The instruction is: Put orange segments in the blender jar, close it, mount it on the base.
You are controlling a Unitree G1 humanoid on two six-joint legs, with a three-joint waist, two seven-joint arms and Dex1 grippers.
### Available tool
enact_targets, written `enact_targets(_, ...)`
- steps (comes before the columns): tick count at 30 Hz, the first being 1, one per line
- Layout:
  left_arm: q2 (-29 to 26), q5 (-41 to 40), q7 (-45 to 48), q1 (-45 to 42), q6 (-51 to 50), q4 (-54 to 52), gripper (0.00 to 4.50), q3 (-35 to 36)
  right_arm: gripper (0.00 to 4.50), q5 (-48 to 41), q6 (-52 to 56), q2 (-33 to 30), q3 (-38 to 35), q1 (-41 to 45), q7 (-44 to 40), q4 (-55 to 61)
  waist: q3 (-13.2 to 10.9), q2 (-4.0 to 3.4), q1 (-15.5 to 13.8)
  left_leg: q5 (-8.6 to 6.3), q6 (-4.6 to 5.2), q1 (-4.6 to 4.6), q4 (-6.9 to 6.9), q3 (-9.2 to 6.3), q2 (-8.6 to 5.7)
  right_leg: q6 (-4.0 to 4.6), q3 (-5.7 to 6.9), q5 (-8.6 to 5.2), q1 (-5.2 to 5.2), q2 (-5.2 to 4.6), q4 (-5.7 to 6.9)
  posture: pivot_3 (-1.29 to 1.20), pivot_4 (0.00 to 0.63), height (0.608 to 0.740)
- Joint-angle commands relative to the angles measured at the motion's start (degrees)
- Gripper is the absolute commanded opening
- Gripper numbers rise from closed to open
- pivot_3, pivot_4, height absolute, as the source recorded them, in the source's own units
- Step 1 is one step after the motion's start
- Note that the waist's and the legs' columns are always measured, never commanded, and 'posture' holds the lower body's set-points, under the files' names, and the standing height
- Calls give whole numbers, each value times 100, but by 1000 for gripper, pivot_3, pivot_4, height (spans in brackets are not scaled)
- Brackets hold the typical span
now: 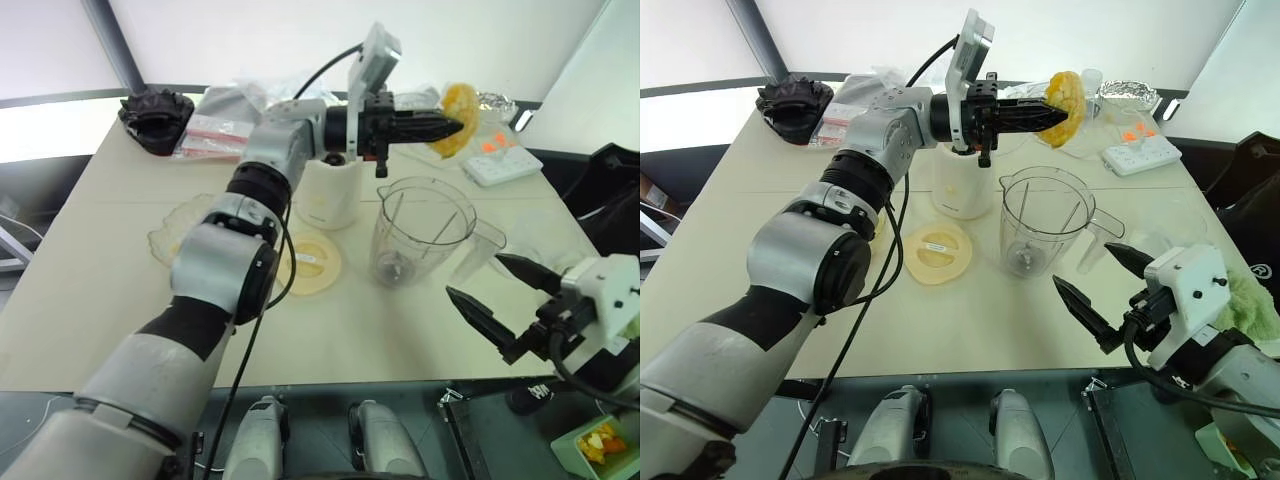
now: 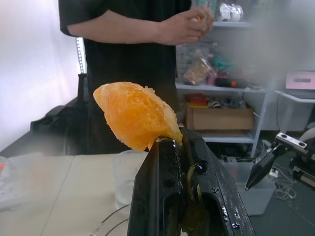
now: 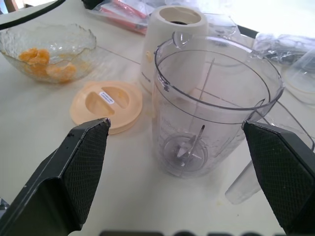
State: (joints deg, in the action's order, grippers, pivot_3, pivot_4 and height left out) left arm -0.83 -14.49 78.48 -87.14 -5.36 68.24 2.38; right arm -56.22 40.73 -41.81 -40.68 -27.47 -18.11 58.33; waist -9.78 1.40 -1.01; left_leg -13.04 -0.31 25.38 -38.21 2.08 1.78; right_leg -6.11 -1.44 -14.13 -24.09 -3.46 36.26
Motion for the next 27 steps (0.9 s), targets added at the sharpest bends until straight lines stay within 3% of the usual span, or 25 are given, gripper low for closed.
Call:
enact_targets(1,496,601,-91,329,383,218,611,-497,4500,-244,-1157,-113,-282,-1010,409,167,10,-14,-104,0,0,3,2,-2,-1,0,2,0,2,-2,-13,0,150,740)
enact_targets(3,587,744,-56,421,505,257,1362,-577,4500,-251,-1686,-251,-237,-1507,566,167,8,-13,-114,-5,7,-2,2,2,-4,-1,0,-1,17,-6,-28,0,150,740)
enact_targets(9,821,1065,-119,575,719,423,4456,-659,4500,-72,-3257,-600,-116,-3049,924,167,6,-10,-114,-5,8,-1,-6,12,-5,0,-6,1,10,-11,-26,0,150,740)
enact_targets(17,956,1100,-425,470,843,472,4456,-470,4500,389,-4835,-997,217,-4419,1474,167,6,-11,-117,-6,7,0,-6,7,-4,1,-1,0,13,-11,-33,0,150,740)
enact_targets(27,846,863,-493,260,688,420,4456,-12,4500,439,-5385,-1364,93,-4940,1932,167,4,-8,-119,-6,7,3,-6,7,-5,2,0,0,11,-11,-39,0,150,740)
